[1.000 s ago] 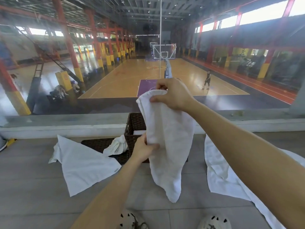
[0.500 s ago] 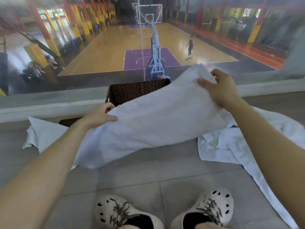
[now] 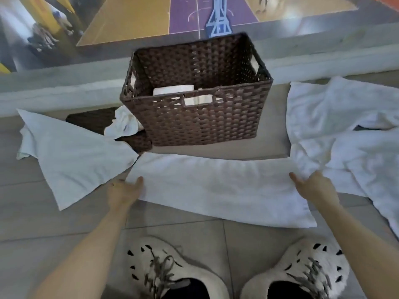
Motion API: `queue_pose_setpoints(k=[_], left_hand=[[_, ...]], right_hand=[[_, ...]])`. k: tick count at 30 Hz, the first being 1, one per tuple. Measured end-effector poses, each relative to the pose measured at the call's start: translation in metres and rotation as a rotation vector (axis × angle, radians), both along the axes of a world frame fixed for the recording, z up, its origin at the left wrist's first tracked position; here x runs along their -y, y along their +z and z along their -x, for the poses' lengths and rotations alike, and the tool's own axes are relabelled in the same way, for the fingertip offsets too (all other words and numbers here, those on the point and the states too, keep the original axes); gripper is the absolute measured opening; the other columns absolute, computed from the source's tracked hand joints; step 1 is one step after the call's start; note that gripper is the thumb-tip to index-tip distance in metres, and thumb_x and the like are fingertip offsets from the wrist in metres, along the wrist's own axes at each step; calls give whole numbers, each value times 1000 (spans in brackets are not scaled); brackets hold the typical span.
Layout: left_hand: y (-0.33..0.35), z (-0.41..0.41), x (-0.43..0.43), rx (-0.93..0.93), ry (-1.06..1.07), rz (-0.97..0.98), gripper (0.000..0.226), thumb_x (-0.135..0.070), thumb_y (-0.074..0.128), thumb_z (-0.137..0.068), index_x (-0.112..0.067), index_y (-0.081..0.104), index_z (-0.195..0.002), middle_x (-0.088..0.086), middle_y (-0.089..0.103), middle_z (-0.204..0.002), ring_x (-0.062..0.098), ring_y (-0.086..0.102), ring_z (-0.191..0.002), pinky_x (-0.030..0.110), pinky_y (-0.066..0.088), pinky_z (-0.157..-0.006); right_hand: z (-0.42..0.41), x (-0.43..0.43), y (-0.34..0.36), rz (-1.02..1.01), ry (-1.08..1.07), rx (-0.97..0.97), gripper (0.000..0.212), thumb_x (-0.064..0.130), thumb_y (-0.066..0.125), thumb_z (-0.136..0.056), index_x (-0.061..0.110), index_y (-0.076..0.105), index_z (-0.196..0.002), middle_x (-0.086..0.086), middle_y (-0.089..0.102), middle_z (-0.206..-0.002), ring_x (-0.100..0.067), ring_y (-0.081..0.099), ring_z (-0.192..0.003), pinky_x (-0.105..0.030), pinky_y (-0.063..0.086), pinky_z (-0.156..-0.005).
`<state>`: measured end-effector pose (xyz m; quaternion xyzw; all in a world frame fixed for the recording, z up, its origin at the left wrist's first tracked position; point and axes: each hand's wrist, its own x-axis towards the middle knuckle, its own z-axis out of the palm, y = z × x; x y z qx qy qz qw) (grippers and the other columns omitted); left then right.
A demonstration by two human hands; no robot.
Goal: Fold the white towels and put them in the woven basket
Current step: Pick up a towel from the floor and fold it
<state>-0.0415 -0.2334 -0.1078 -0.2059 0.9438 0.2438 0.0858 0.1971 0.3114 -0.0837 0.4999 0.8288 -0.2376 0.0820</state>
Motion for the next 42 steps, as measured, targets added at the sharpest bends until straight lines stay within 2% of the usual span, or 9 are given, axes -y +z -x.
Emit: queue_pose_setpoints(k=[3,7,10,14,20,24,29,36,42], left_hand=[[-3,7,2,70,97,-173,76,-66,78,-85,2,74,-121,21,74,-125,40,71,-114,45,57,-95],[-3,9,13,80,82,-253,56,-53,85,-83,-2,74,-104,20,77,-114,38,72,-104,47,58,-89],[1,4,31,120,189,-646,45,-29,94,-81,2,73,-106,19,77,-111,34,73,-97,51,64,-92],[21,-13,62,259,181,-928,35,-6,92,-81,-5,75,-111,11,75,-110,16,67,-77,24,58,-60],[33,-46,100,682,-208,-44,32,-34,96,-78,-12,75,-88,5,64,-67,20,52,-59,24,36,-55],[35,-29,78,405,-17,-310,51,-54,87,-85,-6,77,-99,13,78,-96,21,65,-70,31,51,-63],[38,-23,45,418,50,-410,57,-55,83,-89,-1,75,-106,12,77,-99,21,70,-76,31,48,-57],[37,-5,36,41,-41,-714,25,-34,86,-88,-14,77,-100,1,80,-97,23,74,-90,39,59,-88],[30,-18,43,132,-131,-133,65,-62,84,-83,-9,63,-113,2,70,-105,28,67,-101,37,50,-83]], right_hand=[[-4,12,1,13,26,138,102,80,55,-92,-8,44,-142,-24,64,-124,-41,66,-108,-43,54,-85],[-13,16,-6,43,144,148,56,55,61,-101,-1,62,-106,-16,70,-97,-34,66,-86,-39,50,-72],[-19,22,-3,3,163,79,35,41,51,-107,8,54,-97,-13,64,-93,-33,58,-84,-40,45,-72],[-23,31,-2,31,137,-58,26,26,48,-109,5,49,-95,-17,59,-91,-36,57,-84,-42,40,-69],[-25,42,-9,-146,220,25,22,27,54,-105,5,49,-104,-20,60,-103,-37,58,-83,-46,53,-72],[-1,67,1,-550,513,-49,54,39,68,-97,1,54,-133,-22,58,-131,-44,58,-115,-53,54,-86],[39,150,-11,-347,916,-96,87,80,41,-96,23,34,-162,-7,29,-172,-30,20,-162,-59,21,-128],[49,216,-53,-292,950,-102,92,82,16,-99,28,1,-171,-4,-15,-178,-22,-20,-163,-61,-6,-131],[52,216,-57,-277,925,-112,91,83,17,-99,30,2,-171,-3,-16,-178,-21,-20,-163,-61,-8,-130]])
